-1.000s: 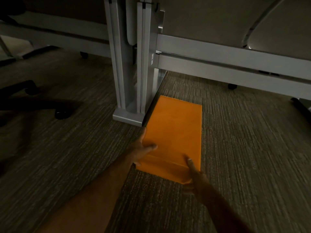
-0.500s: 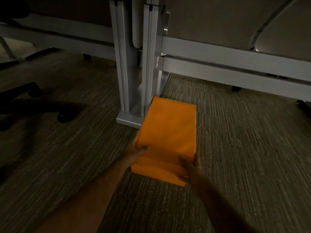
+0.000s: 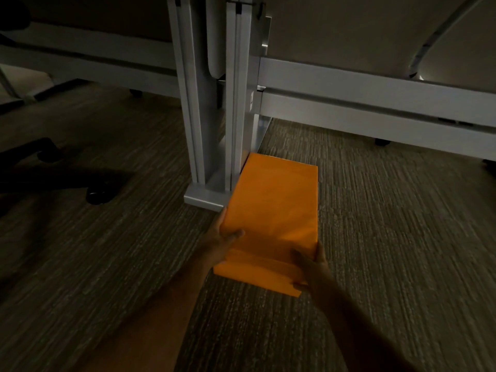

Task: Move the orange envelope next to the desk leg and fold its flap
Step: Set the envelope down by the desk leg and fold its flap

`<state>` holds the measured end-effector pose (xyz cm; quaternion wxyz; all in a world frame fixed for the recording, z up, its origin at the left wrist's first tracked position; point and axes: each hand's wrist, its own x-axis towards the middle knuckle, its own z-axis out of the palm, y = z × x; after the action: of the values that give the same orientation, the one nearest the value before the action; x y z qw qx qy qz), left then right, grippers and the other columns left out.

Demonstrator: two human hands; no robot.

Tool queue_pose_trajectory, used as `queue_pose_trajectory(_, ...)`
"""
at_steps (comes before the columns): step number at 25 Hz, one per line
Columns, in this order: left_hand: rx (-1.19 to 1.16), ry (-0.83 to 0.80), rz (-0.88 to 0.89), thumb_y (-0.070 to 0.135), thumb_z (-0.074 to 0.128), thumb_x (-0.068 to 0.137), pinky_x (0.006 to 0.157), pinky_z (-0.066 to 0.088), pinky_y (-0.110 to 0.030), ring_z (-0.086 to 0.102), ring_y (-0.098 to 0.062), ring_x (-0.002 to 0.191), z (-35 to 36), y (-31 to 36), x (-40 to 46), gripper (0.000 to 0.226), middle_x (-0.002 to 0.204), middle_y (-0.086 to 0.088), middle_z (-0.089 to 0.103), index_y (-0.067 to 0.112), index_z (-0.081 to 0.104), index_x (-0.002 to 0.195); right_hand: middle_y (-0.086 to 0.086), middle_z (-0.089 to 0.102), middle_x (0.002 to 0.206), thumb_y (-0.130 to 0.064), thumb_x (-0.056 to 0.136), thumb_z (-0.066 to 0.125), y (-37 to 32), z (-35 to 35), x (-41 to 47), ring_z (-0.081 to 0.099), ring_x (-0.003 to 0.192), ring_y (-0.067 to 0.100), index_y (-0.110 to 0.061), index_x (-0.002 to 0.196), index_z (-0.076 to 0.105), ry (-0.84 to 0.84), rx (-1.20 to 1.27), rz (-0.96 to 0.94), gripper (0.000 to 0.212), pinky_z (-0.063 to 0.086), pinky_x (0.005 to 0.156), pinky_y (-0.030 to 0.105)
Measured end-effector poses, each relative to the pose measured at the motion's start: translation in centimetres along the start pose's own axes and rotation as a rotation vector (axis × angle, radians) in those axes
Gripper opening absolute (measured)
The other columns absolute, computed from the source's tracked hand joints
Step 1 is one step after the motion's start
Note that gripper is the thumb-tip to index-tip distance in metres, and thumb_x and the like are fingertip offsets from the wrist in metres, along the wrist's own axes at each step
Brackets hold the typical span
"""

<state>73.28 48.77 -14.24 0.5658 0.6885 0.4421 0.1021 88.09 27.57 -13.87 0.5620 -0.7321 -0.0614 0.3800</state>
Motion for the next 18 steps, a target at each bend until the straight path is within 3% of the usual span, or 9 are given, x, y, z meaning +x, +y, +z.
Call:
queue_pose_trajectory(2,-0.008,0.001,-0.030,0.055,0.071,0.082,0.052,0.052,-0.031,0.048,-0.034,0.129,0.2,0.1,0.5,0.093,0.159,-0.001,0.033,0.063,0.004,0.147,0.009,0.038,0.154,-0.039,0.092,0.066,-0.4,-0.1,0.2,0.048,0.129,0.041,-0.045,0.154,0.010,-0.008,-0.018,0.016,0.084,0.049,0.093,0.065)
queue_pose_trajectory(3,-0.021,0.000,-0.035,0.054,0.072,0.082,0.057,0.054,-0.036,0.047,-0.035,0.129,0.3,0.2,0.5,0.094,0.159,-0.001,0.033,0.063,0.005,0.147,0.009,0.038,0.155,-0.038,0.093,0.065,-0.5,-0.2,0.1,0.047,0.129,0.041,-0.045,0.154,0.010,-0.009,-0.024,0.009,0.083,0.049,0.093,0.064)
queue_pose_trajectory(4,-0.026,0.005,-0.028,0.052,0.073,0.082,0.069,0.056,-0.045,0.046,-0.034,0.131,0.4,0.4,0.5,0.094,0.158,-0.001,0.034,0.061,0.006,0.148,0.009,0.038,0.155,-0.036,0.093,0.065,-0.6,-0.1,0.0,0.047,0.129,0.041,-0.044,0.155,0.010,-0.009,-0.028,-0.003,0.082,0.050,0.091,0.063)
queue_pose_trajectory(6,0.008,0.032,0.014,0.047,0.072,0.085,0.099,0.046,-0.056,0.042,-0.032,0.136,0.6,0.7,0.3,0.094,0.160,-0.004,0.033,0.051,0.007,0.153,0.010,0.038,0.154,-0.031,0.095,0.063,-0.7,-0.2,-0.2,0.048,0.128,0.041,-0.041,0.155,0.011,-0.017,-0.009,-0.028,0.080,0.049,0.090,0.060)
queue_pose_trajectory(8,0.124,0.085,0.061,0.048,0.067,0.089,0.110,0.035,-0.055,0.035,-0.033,0.141,1.1,0.9,-0.1,0.090,0.162,-0.009,0.029,0.041,0.007,0.156,0.012,0.039,0.154,-0.028,0.095,0.063,-0.7,-0.2,0.0,0.050,0.126,0.041,-0.038,0.156,0.012,-0.031,0.014,-0.049,0.080,0.048,0.090,0.058)
queue_pose_trajectory(10,0.393,0.222,0.092,0.053,0.059,0.092,0.114,0.025,-0.059,0.026,-0.035,0.146,1.9,1.0,-0.9,0.081,0.163,-0.011,0.023,0.034,0.015,0.157,0.012,0.041,0.153,-0.029,0.094,0.064,-0.5,-0.3,0.1,0.052,0.125,0.040,-0.038,0.156,0.012,-0.036,0.010,-0.073,0.081,0.048,0.094,0.060)
queue_pose_trajectory(12,0.652,0.384,0.224,0.048,0.051,0.097,0.115,0.017,-0.060,0.022,-0.032,0.147,3.0,0.6,-1.7,0.058,0.159,-0.006,0.029,0.026,0.037,0.149,0.013,0.040,0.153,-0.033,0.092,0.066,0.0,-0.2,0.2,0.050,0.128,0.041,-0.039,0.156,0.014,-0.015,0.001,-0.107,0.082,0.045,0.100,0.066)
queue_pose_trajectory(15,0.719,0.293,0.486,0.027,0.042,0.103,0.116,0.027,-0.047,0.031,-0.027,0.143,4.4,-0.8,-2.9,0.035,0.153,-0.005,0.040,0.018,0.053,0.136,0.014,0.034,0.152,-0.049,0.086,0.070,0.7,0.2,0.4,0.041,0.134,0.044,-0.041,0.154,0.018,0.116,-0.133,-0.112,0.087,0.041,0.103,0.067)
queue_pose_trajectory(18,0.800,0.220,0.488,0.047,0.042,0.101,0.111,0.035,-0.045,0.032,-0.027,0.143,4.1,-1.0,-3.4,0.048,0.157,-0.003,0.036,0.019,0.048,0.140,0.014,0.035,0.141,-0.054,0.084,0.069,1.2,1.3,-0.4,0.041,0.128,0.042,-0.037,0.145,0.039,0.292,-0.300,-0.257,0.070,0.045,0.099,0.061)
